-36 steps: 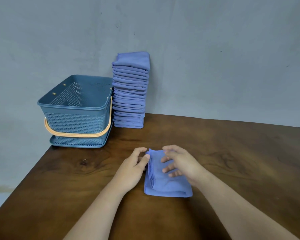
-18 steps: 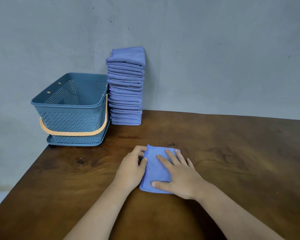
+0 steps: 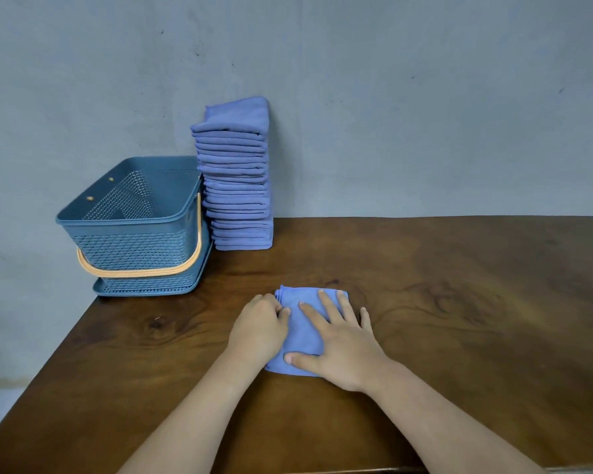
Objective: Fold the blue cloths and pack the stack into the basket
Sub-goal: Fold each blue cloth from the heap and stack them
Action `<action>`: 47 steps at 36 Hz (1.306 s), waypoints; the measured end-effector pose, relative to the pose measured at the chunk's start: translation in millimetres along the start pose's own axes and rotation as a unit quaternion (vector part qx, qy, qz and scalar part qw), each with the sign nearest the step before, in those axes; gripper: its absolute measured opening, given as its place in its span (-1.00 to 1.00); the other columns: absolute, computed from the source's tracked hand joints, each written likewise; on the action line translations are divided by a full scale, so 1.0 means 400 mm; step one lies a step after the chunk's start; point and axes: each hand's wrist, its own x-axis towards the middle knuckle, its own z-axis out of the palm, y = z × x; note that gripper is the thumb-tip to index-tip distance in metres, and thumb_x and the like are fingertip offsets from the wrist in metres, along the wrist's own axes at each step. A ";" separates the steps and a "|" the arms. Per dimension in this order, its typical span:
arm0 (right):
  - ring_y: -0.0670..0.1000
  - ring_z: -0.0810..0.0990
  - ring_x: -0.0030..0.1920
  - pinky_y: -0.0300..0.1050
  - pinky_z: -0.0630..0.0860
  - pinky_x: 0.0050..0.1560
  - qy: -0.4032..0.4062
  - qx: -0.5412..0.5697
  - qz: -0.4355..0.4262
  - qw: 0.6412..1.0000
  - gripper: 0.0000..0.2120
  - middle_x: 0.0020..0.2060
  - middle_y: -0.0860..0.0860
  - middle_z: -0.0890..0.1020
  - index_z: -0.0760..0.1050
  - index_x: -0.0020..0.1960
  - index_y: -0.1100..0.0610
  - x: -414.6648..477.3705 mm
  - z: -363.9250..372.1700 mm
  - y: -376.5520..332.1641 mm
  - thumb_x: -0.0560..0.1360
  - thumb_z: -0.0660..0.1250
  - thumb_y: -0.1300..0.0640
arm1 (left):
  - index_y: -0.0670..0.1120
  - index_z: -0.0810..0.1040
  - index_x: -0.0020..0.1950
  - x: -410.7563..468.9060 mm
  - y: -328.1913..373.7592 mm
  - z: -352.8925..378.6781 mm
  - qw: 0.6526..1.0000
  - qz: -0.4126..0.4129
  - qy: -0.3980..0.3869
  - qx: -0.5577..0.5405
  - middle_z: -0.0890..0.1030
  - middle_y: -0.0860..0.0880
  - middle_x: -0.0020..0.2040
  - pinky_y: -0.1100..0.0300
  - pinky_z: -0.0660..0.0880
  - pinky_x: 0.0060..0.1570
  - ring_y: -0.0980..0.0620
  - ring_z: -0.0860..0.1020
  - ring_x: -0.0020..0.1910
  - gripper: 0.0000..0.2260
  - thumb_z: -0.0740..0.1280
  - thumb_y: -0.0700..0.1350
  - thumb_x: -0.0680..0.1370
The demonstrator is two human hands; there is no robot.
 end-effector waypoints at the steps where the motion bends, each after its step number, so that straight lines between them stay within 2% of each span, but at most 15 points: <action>1: 0.03 -0.45 0.64 0.40 -0.28 0.60 0.007 0.004 -0.002 1.000 0.02 0.68 -0.18 -0.28 -0.21 0.67 -0.33 -0.002 0.002 0.001 0.35 -0.02 -0.73 | -0.02 0.46 -0.15 0.000 0.003 0.001 1.000 0.001 0.000 0.014 0.50 0.03 -0.10 0.14 0.42 -0.24 0.07 0.50 -0.18 -0.76 0.29 0.01 0.69; 7: 0.05 -0.44 0.64 0.43 -0.28 0.59 -0.002 0.002 -0.001 1.000 0.04 0.68 -0.17 -0.29 -0.20 0.68 -0.30 0.000 0.000 0.002 0.34 -0.02 -0.72 | -0.02 0.48 -0.08 -0.010 0.014 0.001 0.999 -0.014 0.027 0.029 0.50 0.04 -0.08 0.20 0.36 -0.27 0.10 0.50 -0.14 -0.76 0.34 0.11 0.64; 14: 0.14 -0.37 0.66 0.49 -0.25 0.56 -0.051 -0.002 0.013 0.999 0.06 0.70 -0.12 -0.24 -0.19 0.67 -0.29 0.011 -0.034 -0.014 0.33 0.09 -0.69 | -0.04 0.49 -0.09 0.033 0.016 0.003 0.996 -0.075 -0.028 0.025 0.60 -0.06 -0.05 0.14 0.36 -0.32 0.02 0.55 -0.18 -0.78 0.26 0.03 0.68; 18: 0.11 -0.39 0.66 0.49 -0.26 0.56 -0.031 0.012 0.008 0.999 0.04 0.70 -0.13 -0.23 -0.19 0.67 -0.29 0.005 -0.027 -0.012 0.34 0.07 -0.69 | -0.04 0.45 -0.10 0.028 0.020 0.003 0.998 -0.062 0.014 0.010 0.57 -0.06 -0.07 0.15 0.33 -0.33 0.06 0.49 -0.22 -0.79 0.23 -0.01 0.70; 21: 0.03 -0.40 0.65 0.43 -0.27 0.58 0.019 0.036 0.001 0.999 -0.06 0.69 -0.20 -0.21 -0.13 0.67 -0.31 -0.010 -0.011 -0.011 0.41 -0.05 -0.68 | -0.10 0.49 0.04 0.011 0.022 0.008 0.996 -0.059 0.054 0.050 0.52 -0.03 0.02 0.13 0.37 -0.21 0.05 0.49 -0.12 -0.80 0.19 -0.01 0.73; 25: -0.09 -0.34 0.66 0.35 -0.24 0.63 0.061 0.081 -0.009 0.995 -0.38 0.69 -0.25 -0.11 0.01 0.67 -0.30 -0.010 0.005 -0.005 0.64 -0.15 -0.43 | -0.13 0.45 0.18 0.003 0.026 0.028 0.991 -0.043 0.061 0.111 0.55 -0.08 0.13 0.10 0.44 0.02 -0.07 0.55 0.06 -0.83 0.16 -0.06 0.75; 26: -0.11 -0.27 0.67 0.30 -0.17 0.65 0.083 0.109 -0.003 0.990 -0.45 0.68 -0.26 -0.04 0.09 0.66 -0.28 -0.008 0.008 0.000 0.69 -0.11 -0.33 | -0.13 0.43 0.19 0.004 0.030 0.029 0.992 -0.047 0.058 0.107 0.56 -0.09 0.14 0.11 0.41 -0.01 -0.08 0.55 0.07 -0.86 0.15 -0.09 0.75; 28: -0.10 0.04 0.66 0.17 0.13 0.63 0.179 0.181 0.039 0.966 -0.56 0.62 -0.23 0.22 0.32 0.59 -0.18 -0.008 0.005 0.018 0.72 0.06 -0.14 | -0.13 0.40 0.20 0.008 0.039 0.023 0.993 -0.059 0.057 0.086 0.55 -0.09 0.13 0.10 0.40 -0.05 -0.08 0.54 0.06 -0.88 0.16 -0.11 0.74; 30: -0.03 0.32 0.51 0.07 0.37 0.45 0.263 0.197 0.118 0.937 -0.64 0.44 -0.18 0.46 0.47 0.44 -0.11 -0.011 -0.002 0.045 0.67 0.20 -0.08 | -0.13 0.39 0.21 0.012 0.051 0.017 0.994 -0.076 0.056 0.058 0.53 -0.08 0.13 0.06 0.41 -0.05 -0.09 0.53 0.06 -0.79 0.15 0.00 0.75; 32: -0.01 0.37 0.40 0.03 0.38 0.35 0.247 0.152 0.190 0.938 -0.64 0.32 -0.16 0.51 0.51 0.35 -0.12 -0.014 -0.012 0.064 0.62 0.23 -0.20 | -0.12 0.40 0.22 0.016 0.063 0.019 0.993 -0.095 0.051 0.050 0.50 -0.06 0.14 0.06 0.38 -0.04 -0.05 0.46 0.07 -0.65 0.13 0.16 0.73; 34: -0.01 0.37 0.36 0.02 0.34 0.32 0.204 0.117 0.213 0.948 -0.61 0.27 -0.17 0.50 0.55 0.26 -0.16 -0.007 -0.018 0.070 0.57 0.22 -0.33 | -0.11 0.41 0.24 0.015 0.068 0.038 0.990 -0.097 0.054 0.092 0.48 -0.04 0.17 0.10 0.37 -0.05 -0.02 0.44 0.11 -0.56 0.12 0.26 0.70; 38: -0.03 0.37 0.34 0.01 0.30 0.30 0.185 0.145 0.211 0.949 -0.75 0.20 -0.22 0.48 0.57 0.00 -0.20 0.016 -0.035 0.059 0.50 0.31 -0.33 | -0.08 0.48 0.20 -0.007 0.053 0.077 0.982 -0.071 0.120 0.129 0.51 -0.01 0.09 0.11 0.48 -0.09 -0.01 0.49 0.10 -0.58 0.12 0.25 0.69; 42: -0.02 0.43 0.26 0.01 0.36 0.26 0.168 0.232 0.206 0.936 -0.87 0.10 -0.24 0.55 0.54 -0.03 -0.20 0.034 -0.041 0.047 0.49 0.38 -0.21 | -0.09 0.55 0.15 -0.019 0.030 0.087 0.982 -0.056 0.155 0.096 0.54 -0.03 0.04 0.04 0.53 0.02 -0.04 0.49 0.06 -0.67 0.18 0.14 0.70; 45: -0.03 0.57 -0.14 0.08 0.54 -0.05 0.160 0.391 0.172 0.890 -0.90 -0.18 -0.12 0.64 0.52 -0.04 -0.06 0.031 -0.050 0.033 0.49 0.40 -0.03 | -0.09 0.58 0.14 -0.026 0.024 0.083 0.985 -0.047 0.157 0.055 0.53 -0.02 0.02 0.05 0.50 0.06 -0.02 0.47 0.04 -0.69 0.20 0.11 0.70; 47: -0.03 0.56 -0.24 0.03 0.54 -0.14 0.157 0.441 0.148 0.871 -0.90 -0.22 -0.04 0.65 0.51 0.01 0.01 0.021 -0.066 0.017 0.54 0.42 0.07 | -0.09 0.59 0.16 -0.030 0.021 0.078 0.986 -0.056 0.155 0.008 0.52 0.01 0.01 0.05 0.50 0.09 0.00 0.46 0.05 -0.66 0.18 0.13 0.70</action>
